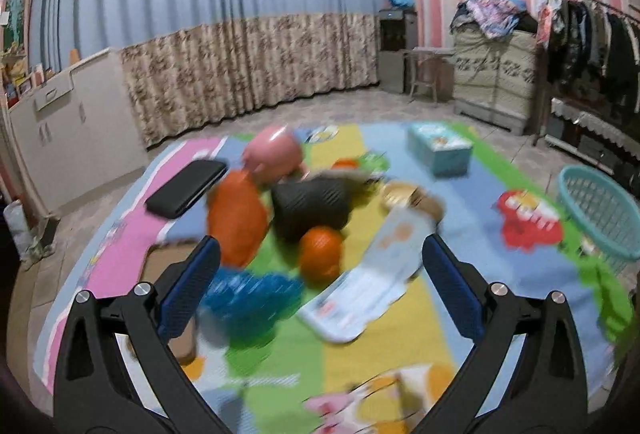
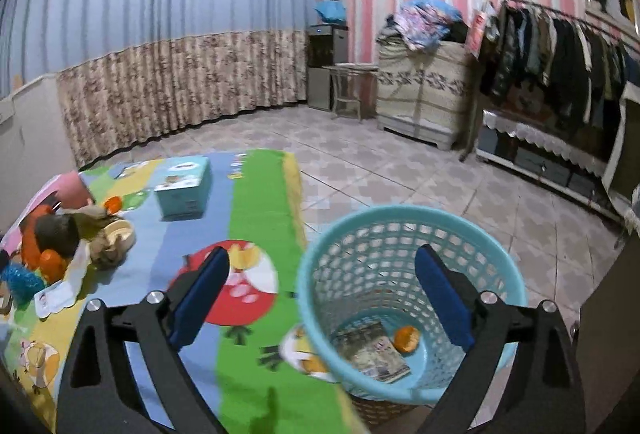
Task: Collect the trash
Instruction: 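Grasp the blue plastic bag with the left gripper while the right grasps the white paper card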
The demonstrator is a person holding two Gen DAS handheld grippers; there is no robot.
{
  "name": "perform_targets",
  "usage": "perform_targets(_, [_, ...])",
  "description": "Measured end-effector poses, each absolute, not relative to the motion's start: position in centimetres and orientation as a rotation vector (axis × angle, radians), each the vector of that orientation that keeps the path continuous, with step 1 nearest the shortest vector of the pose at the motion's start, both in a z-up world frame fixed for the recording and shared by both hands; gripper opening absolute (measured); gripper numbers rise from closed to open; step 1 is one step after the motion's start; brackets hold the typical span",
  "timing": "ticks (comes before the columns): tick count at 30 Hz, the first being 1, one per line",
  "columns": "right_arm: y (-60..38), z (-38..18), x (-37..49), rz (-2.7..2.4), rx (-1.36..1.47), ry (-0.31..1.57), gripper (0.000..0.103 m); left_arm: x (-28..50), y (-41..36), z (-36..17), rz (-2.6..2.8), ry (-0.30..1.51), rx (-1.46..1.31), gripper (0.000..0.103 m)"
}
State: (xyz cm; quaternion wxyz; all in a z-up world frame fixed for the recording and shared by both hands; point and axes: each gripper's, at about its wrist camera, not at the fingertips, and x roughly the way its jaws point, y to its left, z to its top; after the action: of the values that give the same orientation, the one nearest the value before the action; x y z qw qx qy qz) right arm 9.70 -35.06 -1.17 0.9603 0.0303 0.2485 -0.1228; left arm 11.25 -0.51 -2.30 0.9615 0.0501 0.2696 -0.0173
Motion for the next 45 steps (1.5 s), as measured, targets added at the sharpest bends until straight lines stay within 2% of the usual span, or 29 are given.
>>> perform_targets(6, [-31.9,-1.6,10.6,-0.175,0.097,0.54,0.092,11.1,3.7,-5.7,0.023,0.617,0.079,0.098])
perform_targets(15, [-27.3,-2.9,12.2,-0.109,0.062,0.612,0.092,14.0,5.7,-6.6,0.024,0.668,0.046,0.097])
perform_targets(17, [-26.6,-2.9,12.3,-0.089,0.068,0.622,0.092,15.1,5.6,-6.9,0.009,0.703,0.046,0.089])
perform_targets(18, [-26.3,-3.0,12.4,-0.079,0.069,0.627,0.092,15.6,5.4,-7.1,0.0,0.725,0.047,0.077])
perform_targets(19, [-25.7,-3.1,12.6,-0.067,0.067,0.635,0.092,16.0,5.4,-7.3,-0.005,0.742,0.047,0.069])
perform_targets(25, [-21.9,-4.2,13.6,-0.023,0.013,0.675,0.092,16.4,6.5,-7.2,-0.035,0.761,0.01,0.046])
perform_targets(33, [-18.0,-5.7,15.6,0.047,0.057,0.734,0.092,14.1,9.1,-3.7,0.014,0.626,0.093,0.043])
perform_targets(41, [-14.5,-9.3,19.2,0.087,0.076,0.849,0.092,13.7,13.7,-3.1,0.075,0.608,0.06,0.043])
perform_targets(45, [-14.5,-9.4,20.9,0.111,0.142,0.866,0.091,14.0,14.9,-3.1,0.08,0.603,0.048,0.043])
